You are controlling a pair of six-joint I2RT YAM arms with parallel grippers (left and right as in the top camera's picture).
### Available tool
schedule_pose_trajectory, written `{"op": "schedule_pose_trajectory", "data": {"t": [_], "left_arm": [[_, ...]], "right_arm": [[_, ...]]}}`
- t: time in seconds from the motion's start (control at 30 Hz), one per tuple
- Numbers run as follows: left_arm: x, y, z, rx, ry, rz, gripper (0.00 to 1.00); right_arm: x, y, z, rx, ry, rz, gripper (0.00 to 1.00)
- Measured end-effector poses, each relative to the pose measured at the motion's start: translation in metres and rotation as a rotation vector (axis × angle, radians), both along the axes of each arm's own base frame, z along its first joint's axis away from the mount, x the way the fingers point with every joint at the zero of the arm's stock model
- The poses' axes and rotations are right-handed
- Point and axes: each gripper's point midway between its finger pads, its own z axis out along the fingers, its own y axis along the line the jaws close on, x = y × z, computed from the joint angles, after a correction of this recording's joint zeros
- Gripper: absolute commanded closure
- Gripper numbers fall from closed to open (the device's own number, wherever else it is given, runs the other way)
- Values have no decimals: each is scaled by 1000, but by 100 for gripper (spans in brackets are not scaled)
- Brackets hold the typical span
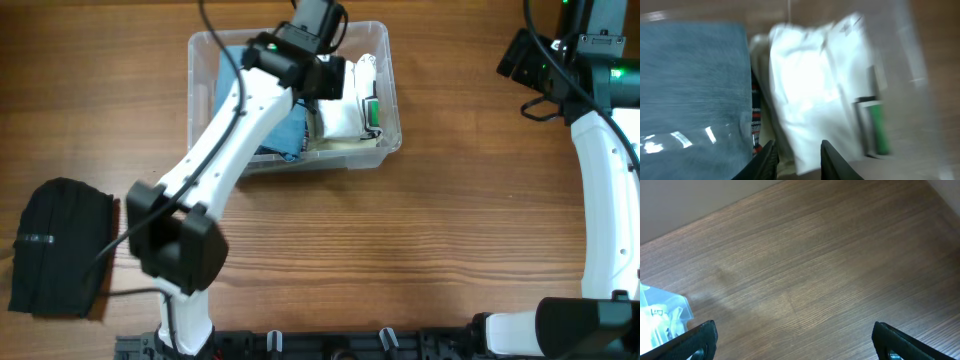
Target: Pack container
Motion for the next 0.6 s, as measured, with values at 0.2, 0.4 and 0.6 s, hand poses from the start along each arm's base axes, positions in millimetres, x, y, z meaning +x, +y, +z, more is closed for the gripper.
{"op": "schedule_pose_trajectory", "data": {"t": [0.2,0.4,0.6], "left_arm": [[6,24,-50,95,105,14,72],[27,73,-52,89,114,115,69],[39,84,-49,56,91,141,69]], "right_arm": [[0,0,0,0,0,0,0],[0,0,0,0,0,0,0],[0,0,0,0,0,0,0]]}}
